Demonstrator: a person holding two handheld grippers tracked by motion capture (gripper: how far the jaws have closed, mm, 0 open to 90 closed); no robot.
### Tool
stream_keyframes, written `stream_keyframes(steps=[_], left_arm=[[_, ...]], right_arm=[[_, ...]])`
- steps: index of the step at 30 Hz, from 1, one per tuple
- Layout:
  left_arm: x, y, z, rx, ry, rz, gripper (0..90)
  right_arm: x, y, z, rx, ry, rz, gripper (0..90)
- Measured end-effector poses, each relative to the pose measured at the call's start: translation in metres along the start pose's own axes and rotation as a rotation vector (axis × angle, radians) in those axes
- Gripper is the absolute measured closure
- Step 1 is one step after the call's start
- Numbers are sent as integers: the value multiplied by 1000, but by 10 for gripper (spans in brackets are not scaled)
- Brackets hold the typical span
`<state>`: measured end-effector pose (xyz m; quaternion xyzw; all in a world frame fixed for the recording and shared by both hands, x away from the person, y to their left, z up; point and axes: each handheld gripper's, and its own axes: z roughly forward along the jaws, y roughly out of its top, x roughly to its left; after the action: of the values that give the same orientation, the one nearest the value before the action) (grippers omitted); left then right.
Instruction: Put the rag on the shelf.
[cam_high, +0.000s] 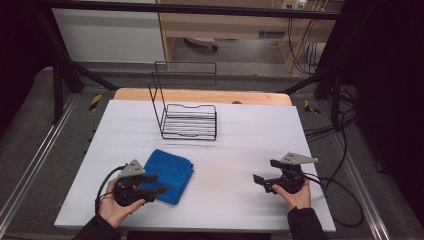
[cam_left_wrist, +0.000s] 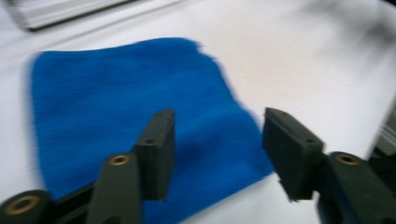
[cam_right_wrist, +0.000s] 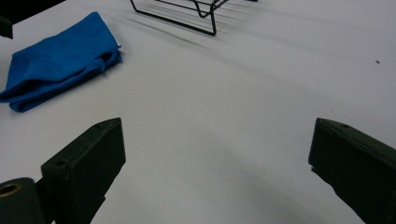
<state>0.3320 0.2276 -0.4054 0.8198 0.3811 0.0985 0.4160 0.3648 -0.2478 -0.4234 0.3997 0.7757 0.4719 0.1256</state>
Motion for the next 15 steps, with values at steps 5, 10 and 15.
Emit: stream_keyframes(steps=[5,10,15], left_arm=[[34,-9,-11,27,73,-60,376],[52,-27,-15,69,97,-110,426],[55,-33,-10,103,103,-119,514]], right_arm=[[25,22,25,6,-24,-34,67],[54,45,65,29,-10,-49,107],[79,61,108,74,36,-62,221]])
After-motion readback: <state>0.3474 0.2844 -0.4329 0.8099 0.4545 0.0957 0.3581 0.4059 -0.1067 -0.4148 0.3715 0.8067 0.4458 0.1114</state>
